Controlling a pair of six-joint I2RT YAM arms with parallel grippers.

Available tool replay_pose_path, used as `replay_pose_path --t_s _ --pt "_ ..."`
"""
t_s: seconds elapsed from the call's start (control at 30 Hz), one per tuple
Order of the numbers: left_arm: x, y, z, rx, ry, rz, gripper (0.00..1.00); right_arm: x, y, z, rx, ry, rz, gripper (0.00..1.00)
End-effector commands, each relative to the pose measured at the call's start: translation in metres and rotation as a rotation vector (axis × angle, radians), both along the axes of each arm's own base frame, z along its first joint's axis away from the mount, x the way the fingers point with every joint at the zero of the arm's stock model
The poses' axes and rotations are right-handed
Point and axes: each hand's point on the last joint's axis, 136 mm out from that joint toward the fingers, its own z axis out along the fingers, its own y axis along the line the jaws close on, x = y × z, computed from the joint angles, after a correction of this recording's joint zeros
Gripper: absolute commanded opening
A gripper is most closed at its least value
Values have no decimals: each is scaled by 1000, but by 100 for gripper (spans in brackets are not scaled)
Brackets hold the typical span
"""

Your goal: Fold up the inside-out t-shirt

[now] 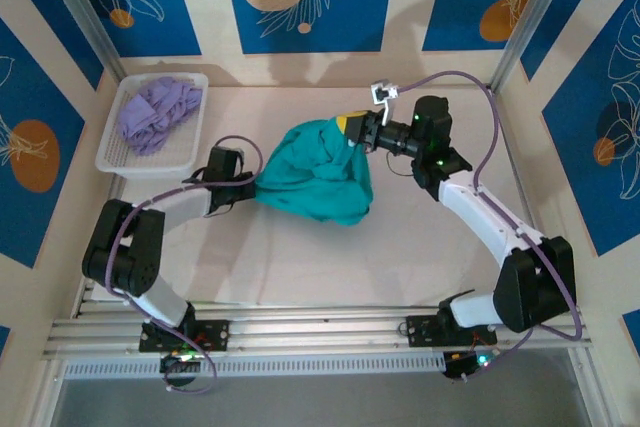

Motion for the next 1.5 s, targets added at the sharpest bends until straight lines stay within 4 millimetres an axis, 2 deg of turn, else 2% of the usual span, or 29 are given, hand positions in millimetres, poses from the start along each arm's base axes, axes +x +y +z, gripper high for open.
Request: replay_pose_path --t_s 0.0,0.13,0.27,0.37,0.43,0.53,0.63,0.7,0.8,0.9,0.97,1.03,1.1,1.13,1.23,1.37,1.43,1.47 --pt "7 -23 39 -135 -124 -32 33 -5 3 -25 -13 45 22 0" --pt "-9 -52 79 -130 -230 -147 54 -6 7 -36 -39 67 33 0" --pt "-31 -107 119 -189 -317 -351 68 -6 9 -47 -55 91 40 0" --pt "-44 -149 142 -257 -344 -494 68 -7 9 -52 -59 102 39 0" --pt "-46 -167 149 -288 -343 -542 68 -8 10 -52 -59 103 41 0" --pt "-38 -181 153 -313 -341 -556 67 -10 11 -53 -66 101 40 0" --pt "-30 -186 152 -314 -337 -553 64 -12 9 -54 -75 102 34 0" --pt "-21 -186 147 -290 -325 -527 55 -14 8 -55 -80 98 32 0" --pt "-8 -180 136 -242 -297 -481 33 -16 3 -51 -91 82 22 0" --pt "7 -161 128 -269 -277 -398 6 -18 -13 -34 -103 29 -13 0" --pt "16 -143 123 -277 -268 -336 0 -24 -25 -17 -98 -14 -23 0" --pt "24 -117 109 -272 -225 -242 0 -31 -38 -1 -93 -57 -38 0" --pt "28 -93 94 -268 -187 -157 0 -37 -46 4 -81 -65 -55 0" --pt "27 -87 89 -267 -181 -140 0 -39 -47 1 -76 -58 -55 0" --pt "19 -78 72 -248 -161 -116 0 -43 -46 -25 -73 12 -52 0" --pt "1 -57 38 -165 -104 -63 0 -50 -53 -73 -94 120 -95 0" --pt "-9 -53 29 -142 -89 -77 7 -57 -56 -94 -98 175 -107 0" --pt "-15 -55 26 -143 -81 -102 14 -62 -56 -105 -97 206 -100 0"
